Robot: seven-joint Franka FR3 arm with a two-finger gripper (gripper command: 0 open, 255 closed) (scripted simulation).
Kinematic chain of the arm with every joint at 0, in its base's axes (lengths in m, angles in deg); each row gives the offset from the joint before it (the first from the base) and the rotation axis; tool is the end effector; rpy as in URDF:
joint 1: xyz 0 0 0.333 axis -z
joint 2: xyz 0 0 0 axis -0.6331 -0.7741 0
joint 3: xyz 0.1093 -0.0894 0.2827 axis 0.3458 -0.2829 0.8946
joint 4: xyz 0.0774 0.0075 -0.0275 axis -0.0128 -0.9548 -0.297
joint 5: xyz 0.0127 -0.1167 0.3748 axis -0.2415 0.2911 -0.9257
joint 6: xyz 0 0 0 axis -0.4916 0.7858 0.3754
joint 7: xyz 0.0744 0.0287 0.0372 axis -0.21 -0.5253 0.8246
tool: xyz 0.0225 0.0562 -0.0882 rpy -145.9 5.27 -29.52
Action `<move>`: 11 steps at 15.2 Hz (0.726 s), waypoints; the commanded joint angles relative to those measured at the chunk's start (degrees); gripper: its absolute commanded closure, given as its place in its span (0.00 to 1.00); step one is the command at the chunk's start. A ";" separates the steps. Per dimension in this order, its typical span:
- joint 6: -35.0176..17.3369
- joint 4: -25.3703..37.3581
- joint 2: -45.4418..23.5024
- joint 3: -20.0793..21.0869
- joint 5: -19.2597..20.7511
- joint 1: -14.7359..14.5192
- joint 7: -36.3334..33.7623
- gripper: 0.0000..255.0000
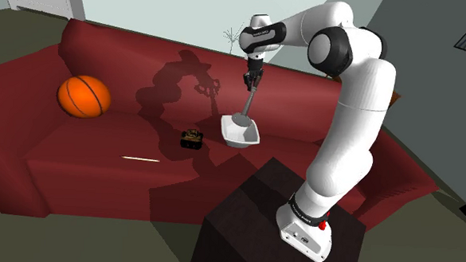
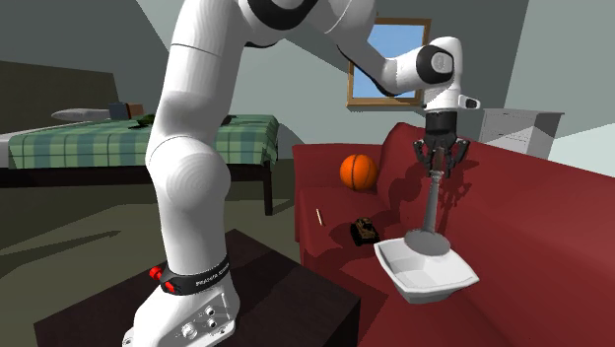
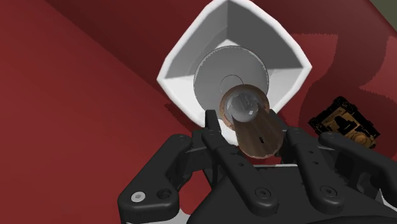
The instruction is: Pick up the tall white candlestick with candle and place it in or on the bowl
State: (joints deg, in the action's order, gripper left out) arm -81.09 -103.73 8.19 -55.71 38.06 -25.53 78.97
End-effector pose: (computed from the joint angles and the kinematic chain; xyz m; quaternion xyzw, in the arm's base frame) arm 0.5667 -0.2930 0.4067 0.9945 -0.0292 -0.0720 0.0698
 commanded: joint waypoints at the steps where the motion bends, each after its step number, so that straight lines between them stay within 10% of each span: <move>1: -1.31 -0.70 -0.56 0.02 -0.07 0.08 -0.08 1.00; 11: -6.47 -3.67 -2.83 0.17 -0.31 0.27 -0.63 1.00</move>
State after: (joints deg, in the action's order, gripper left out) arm -87.42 -107.36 5.41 -55.55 37.75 -25.26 78.36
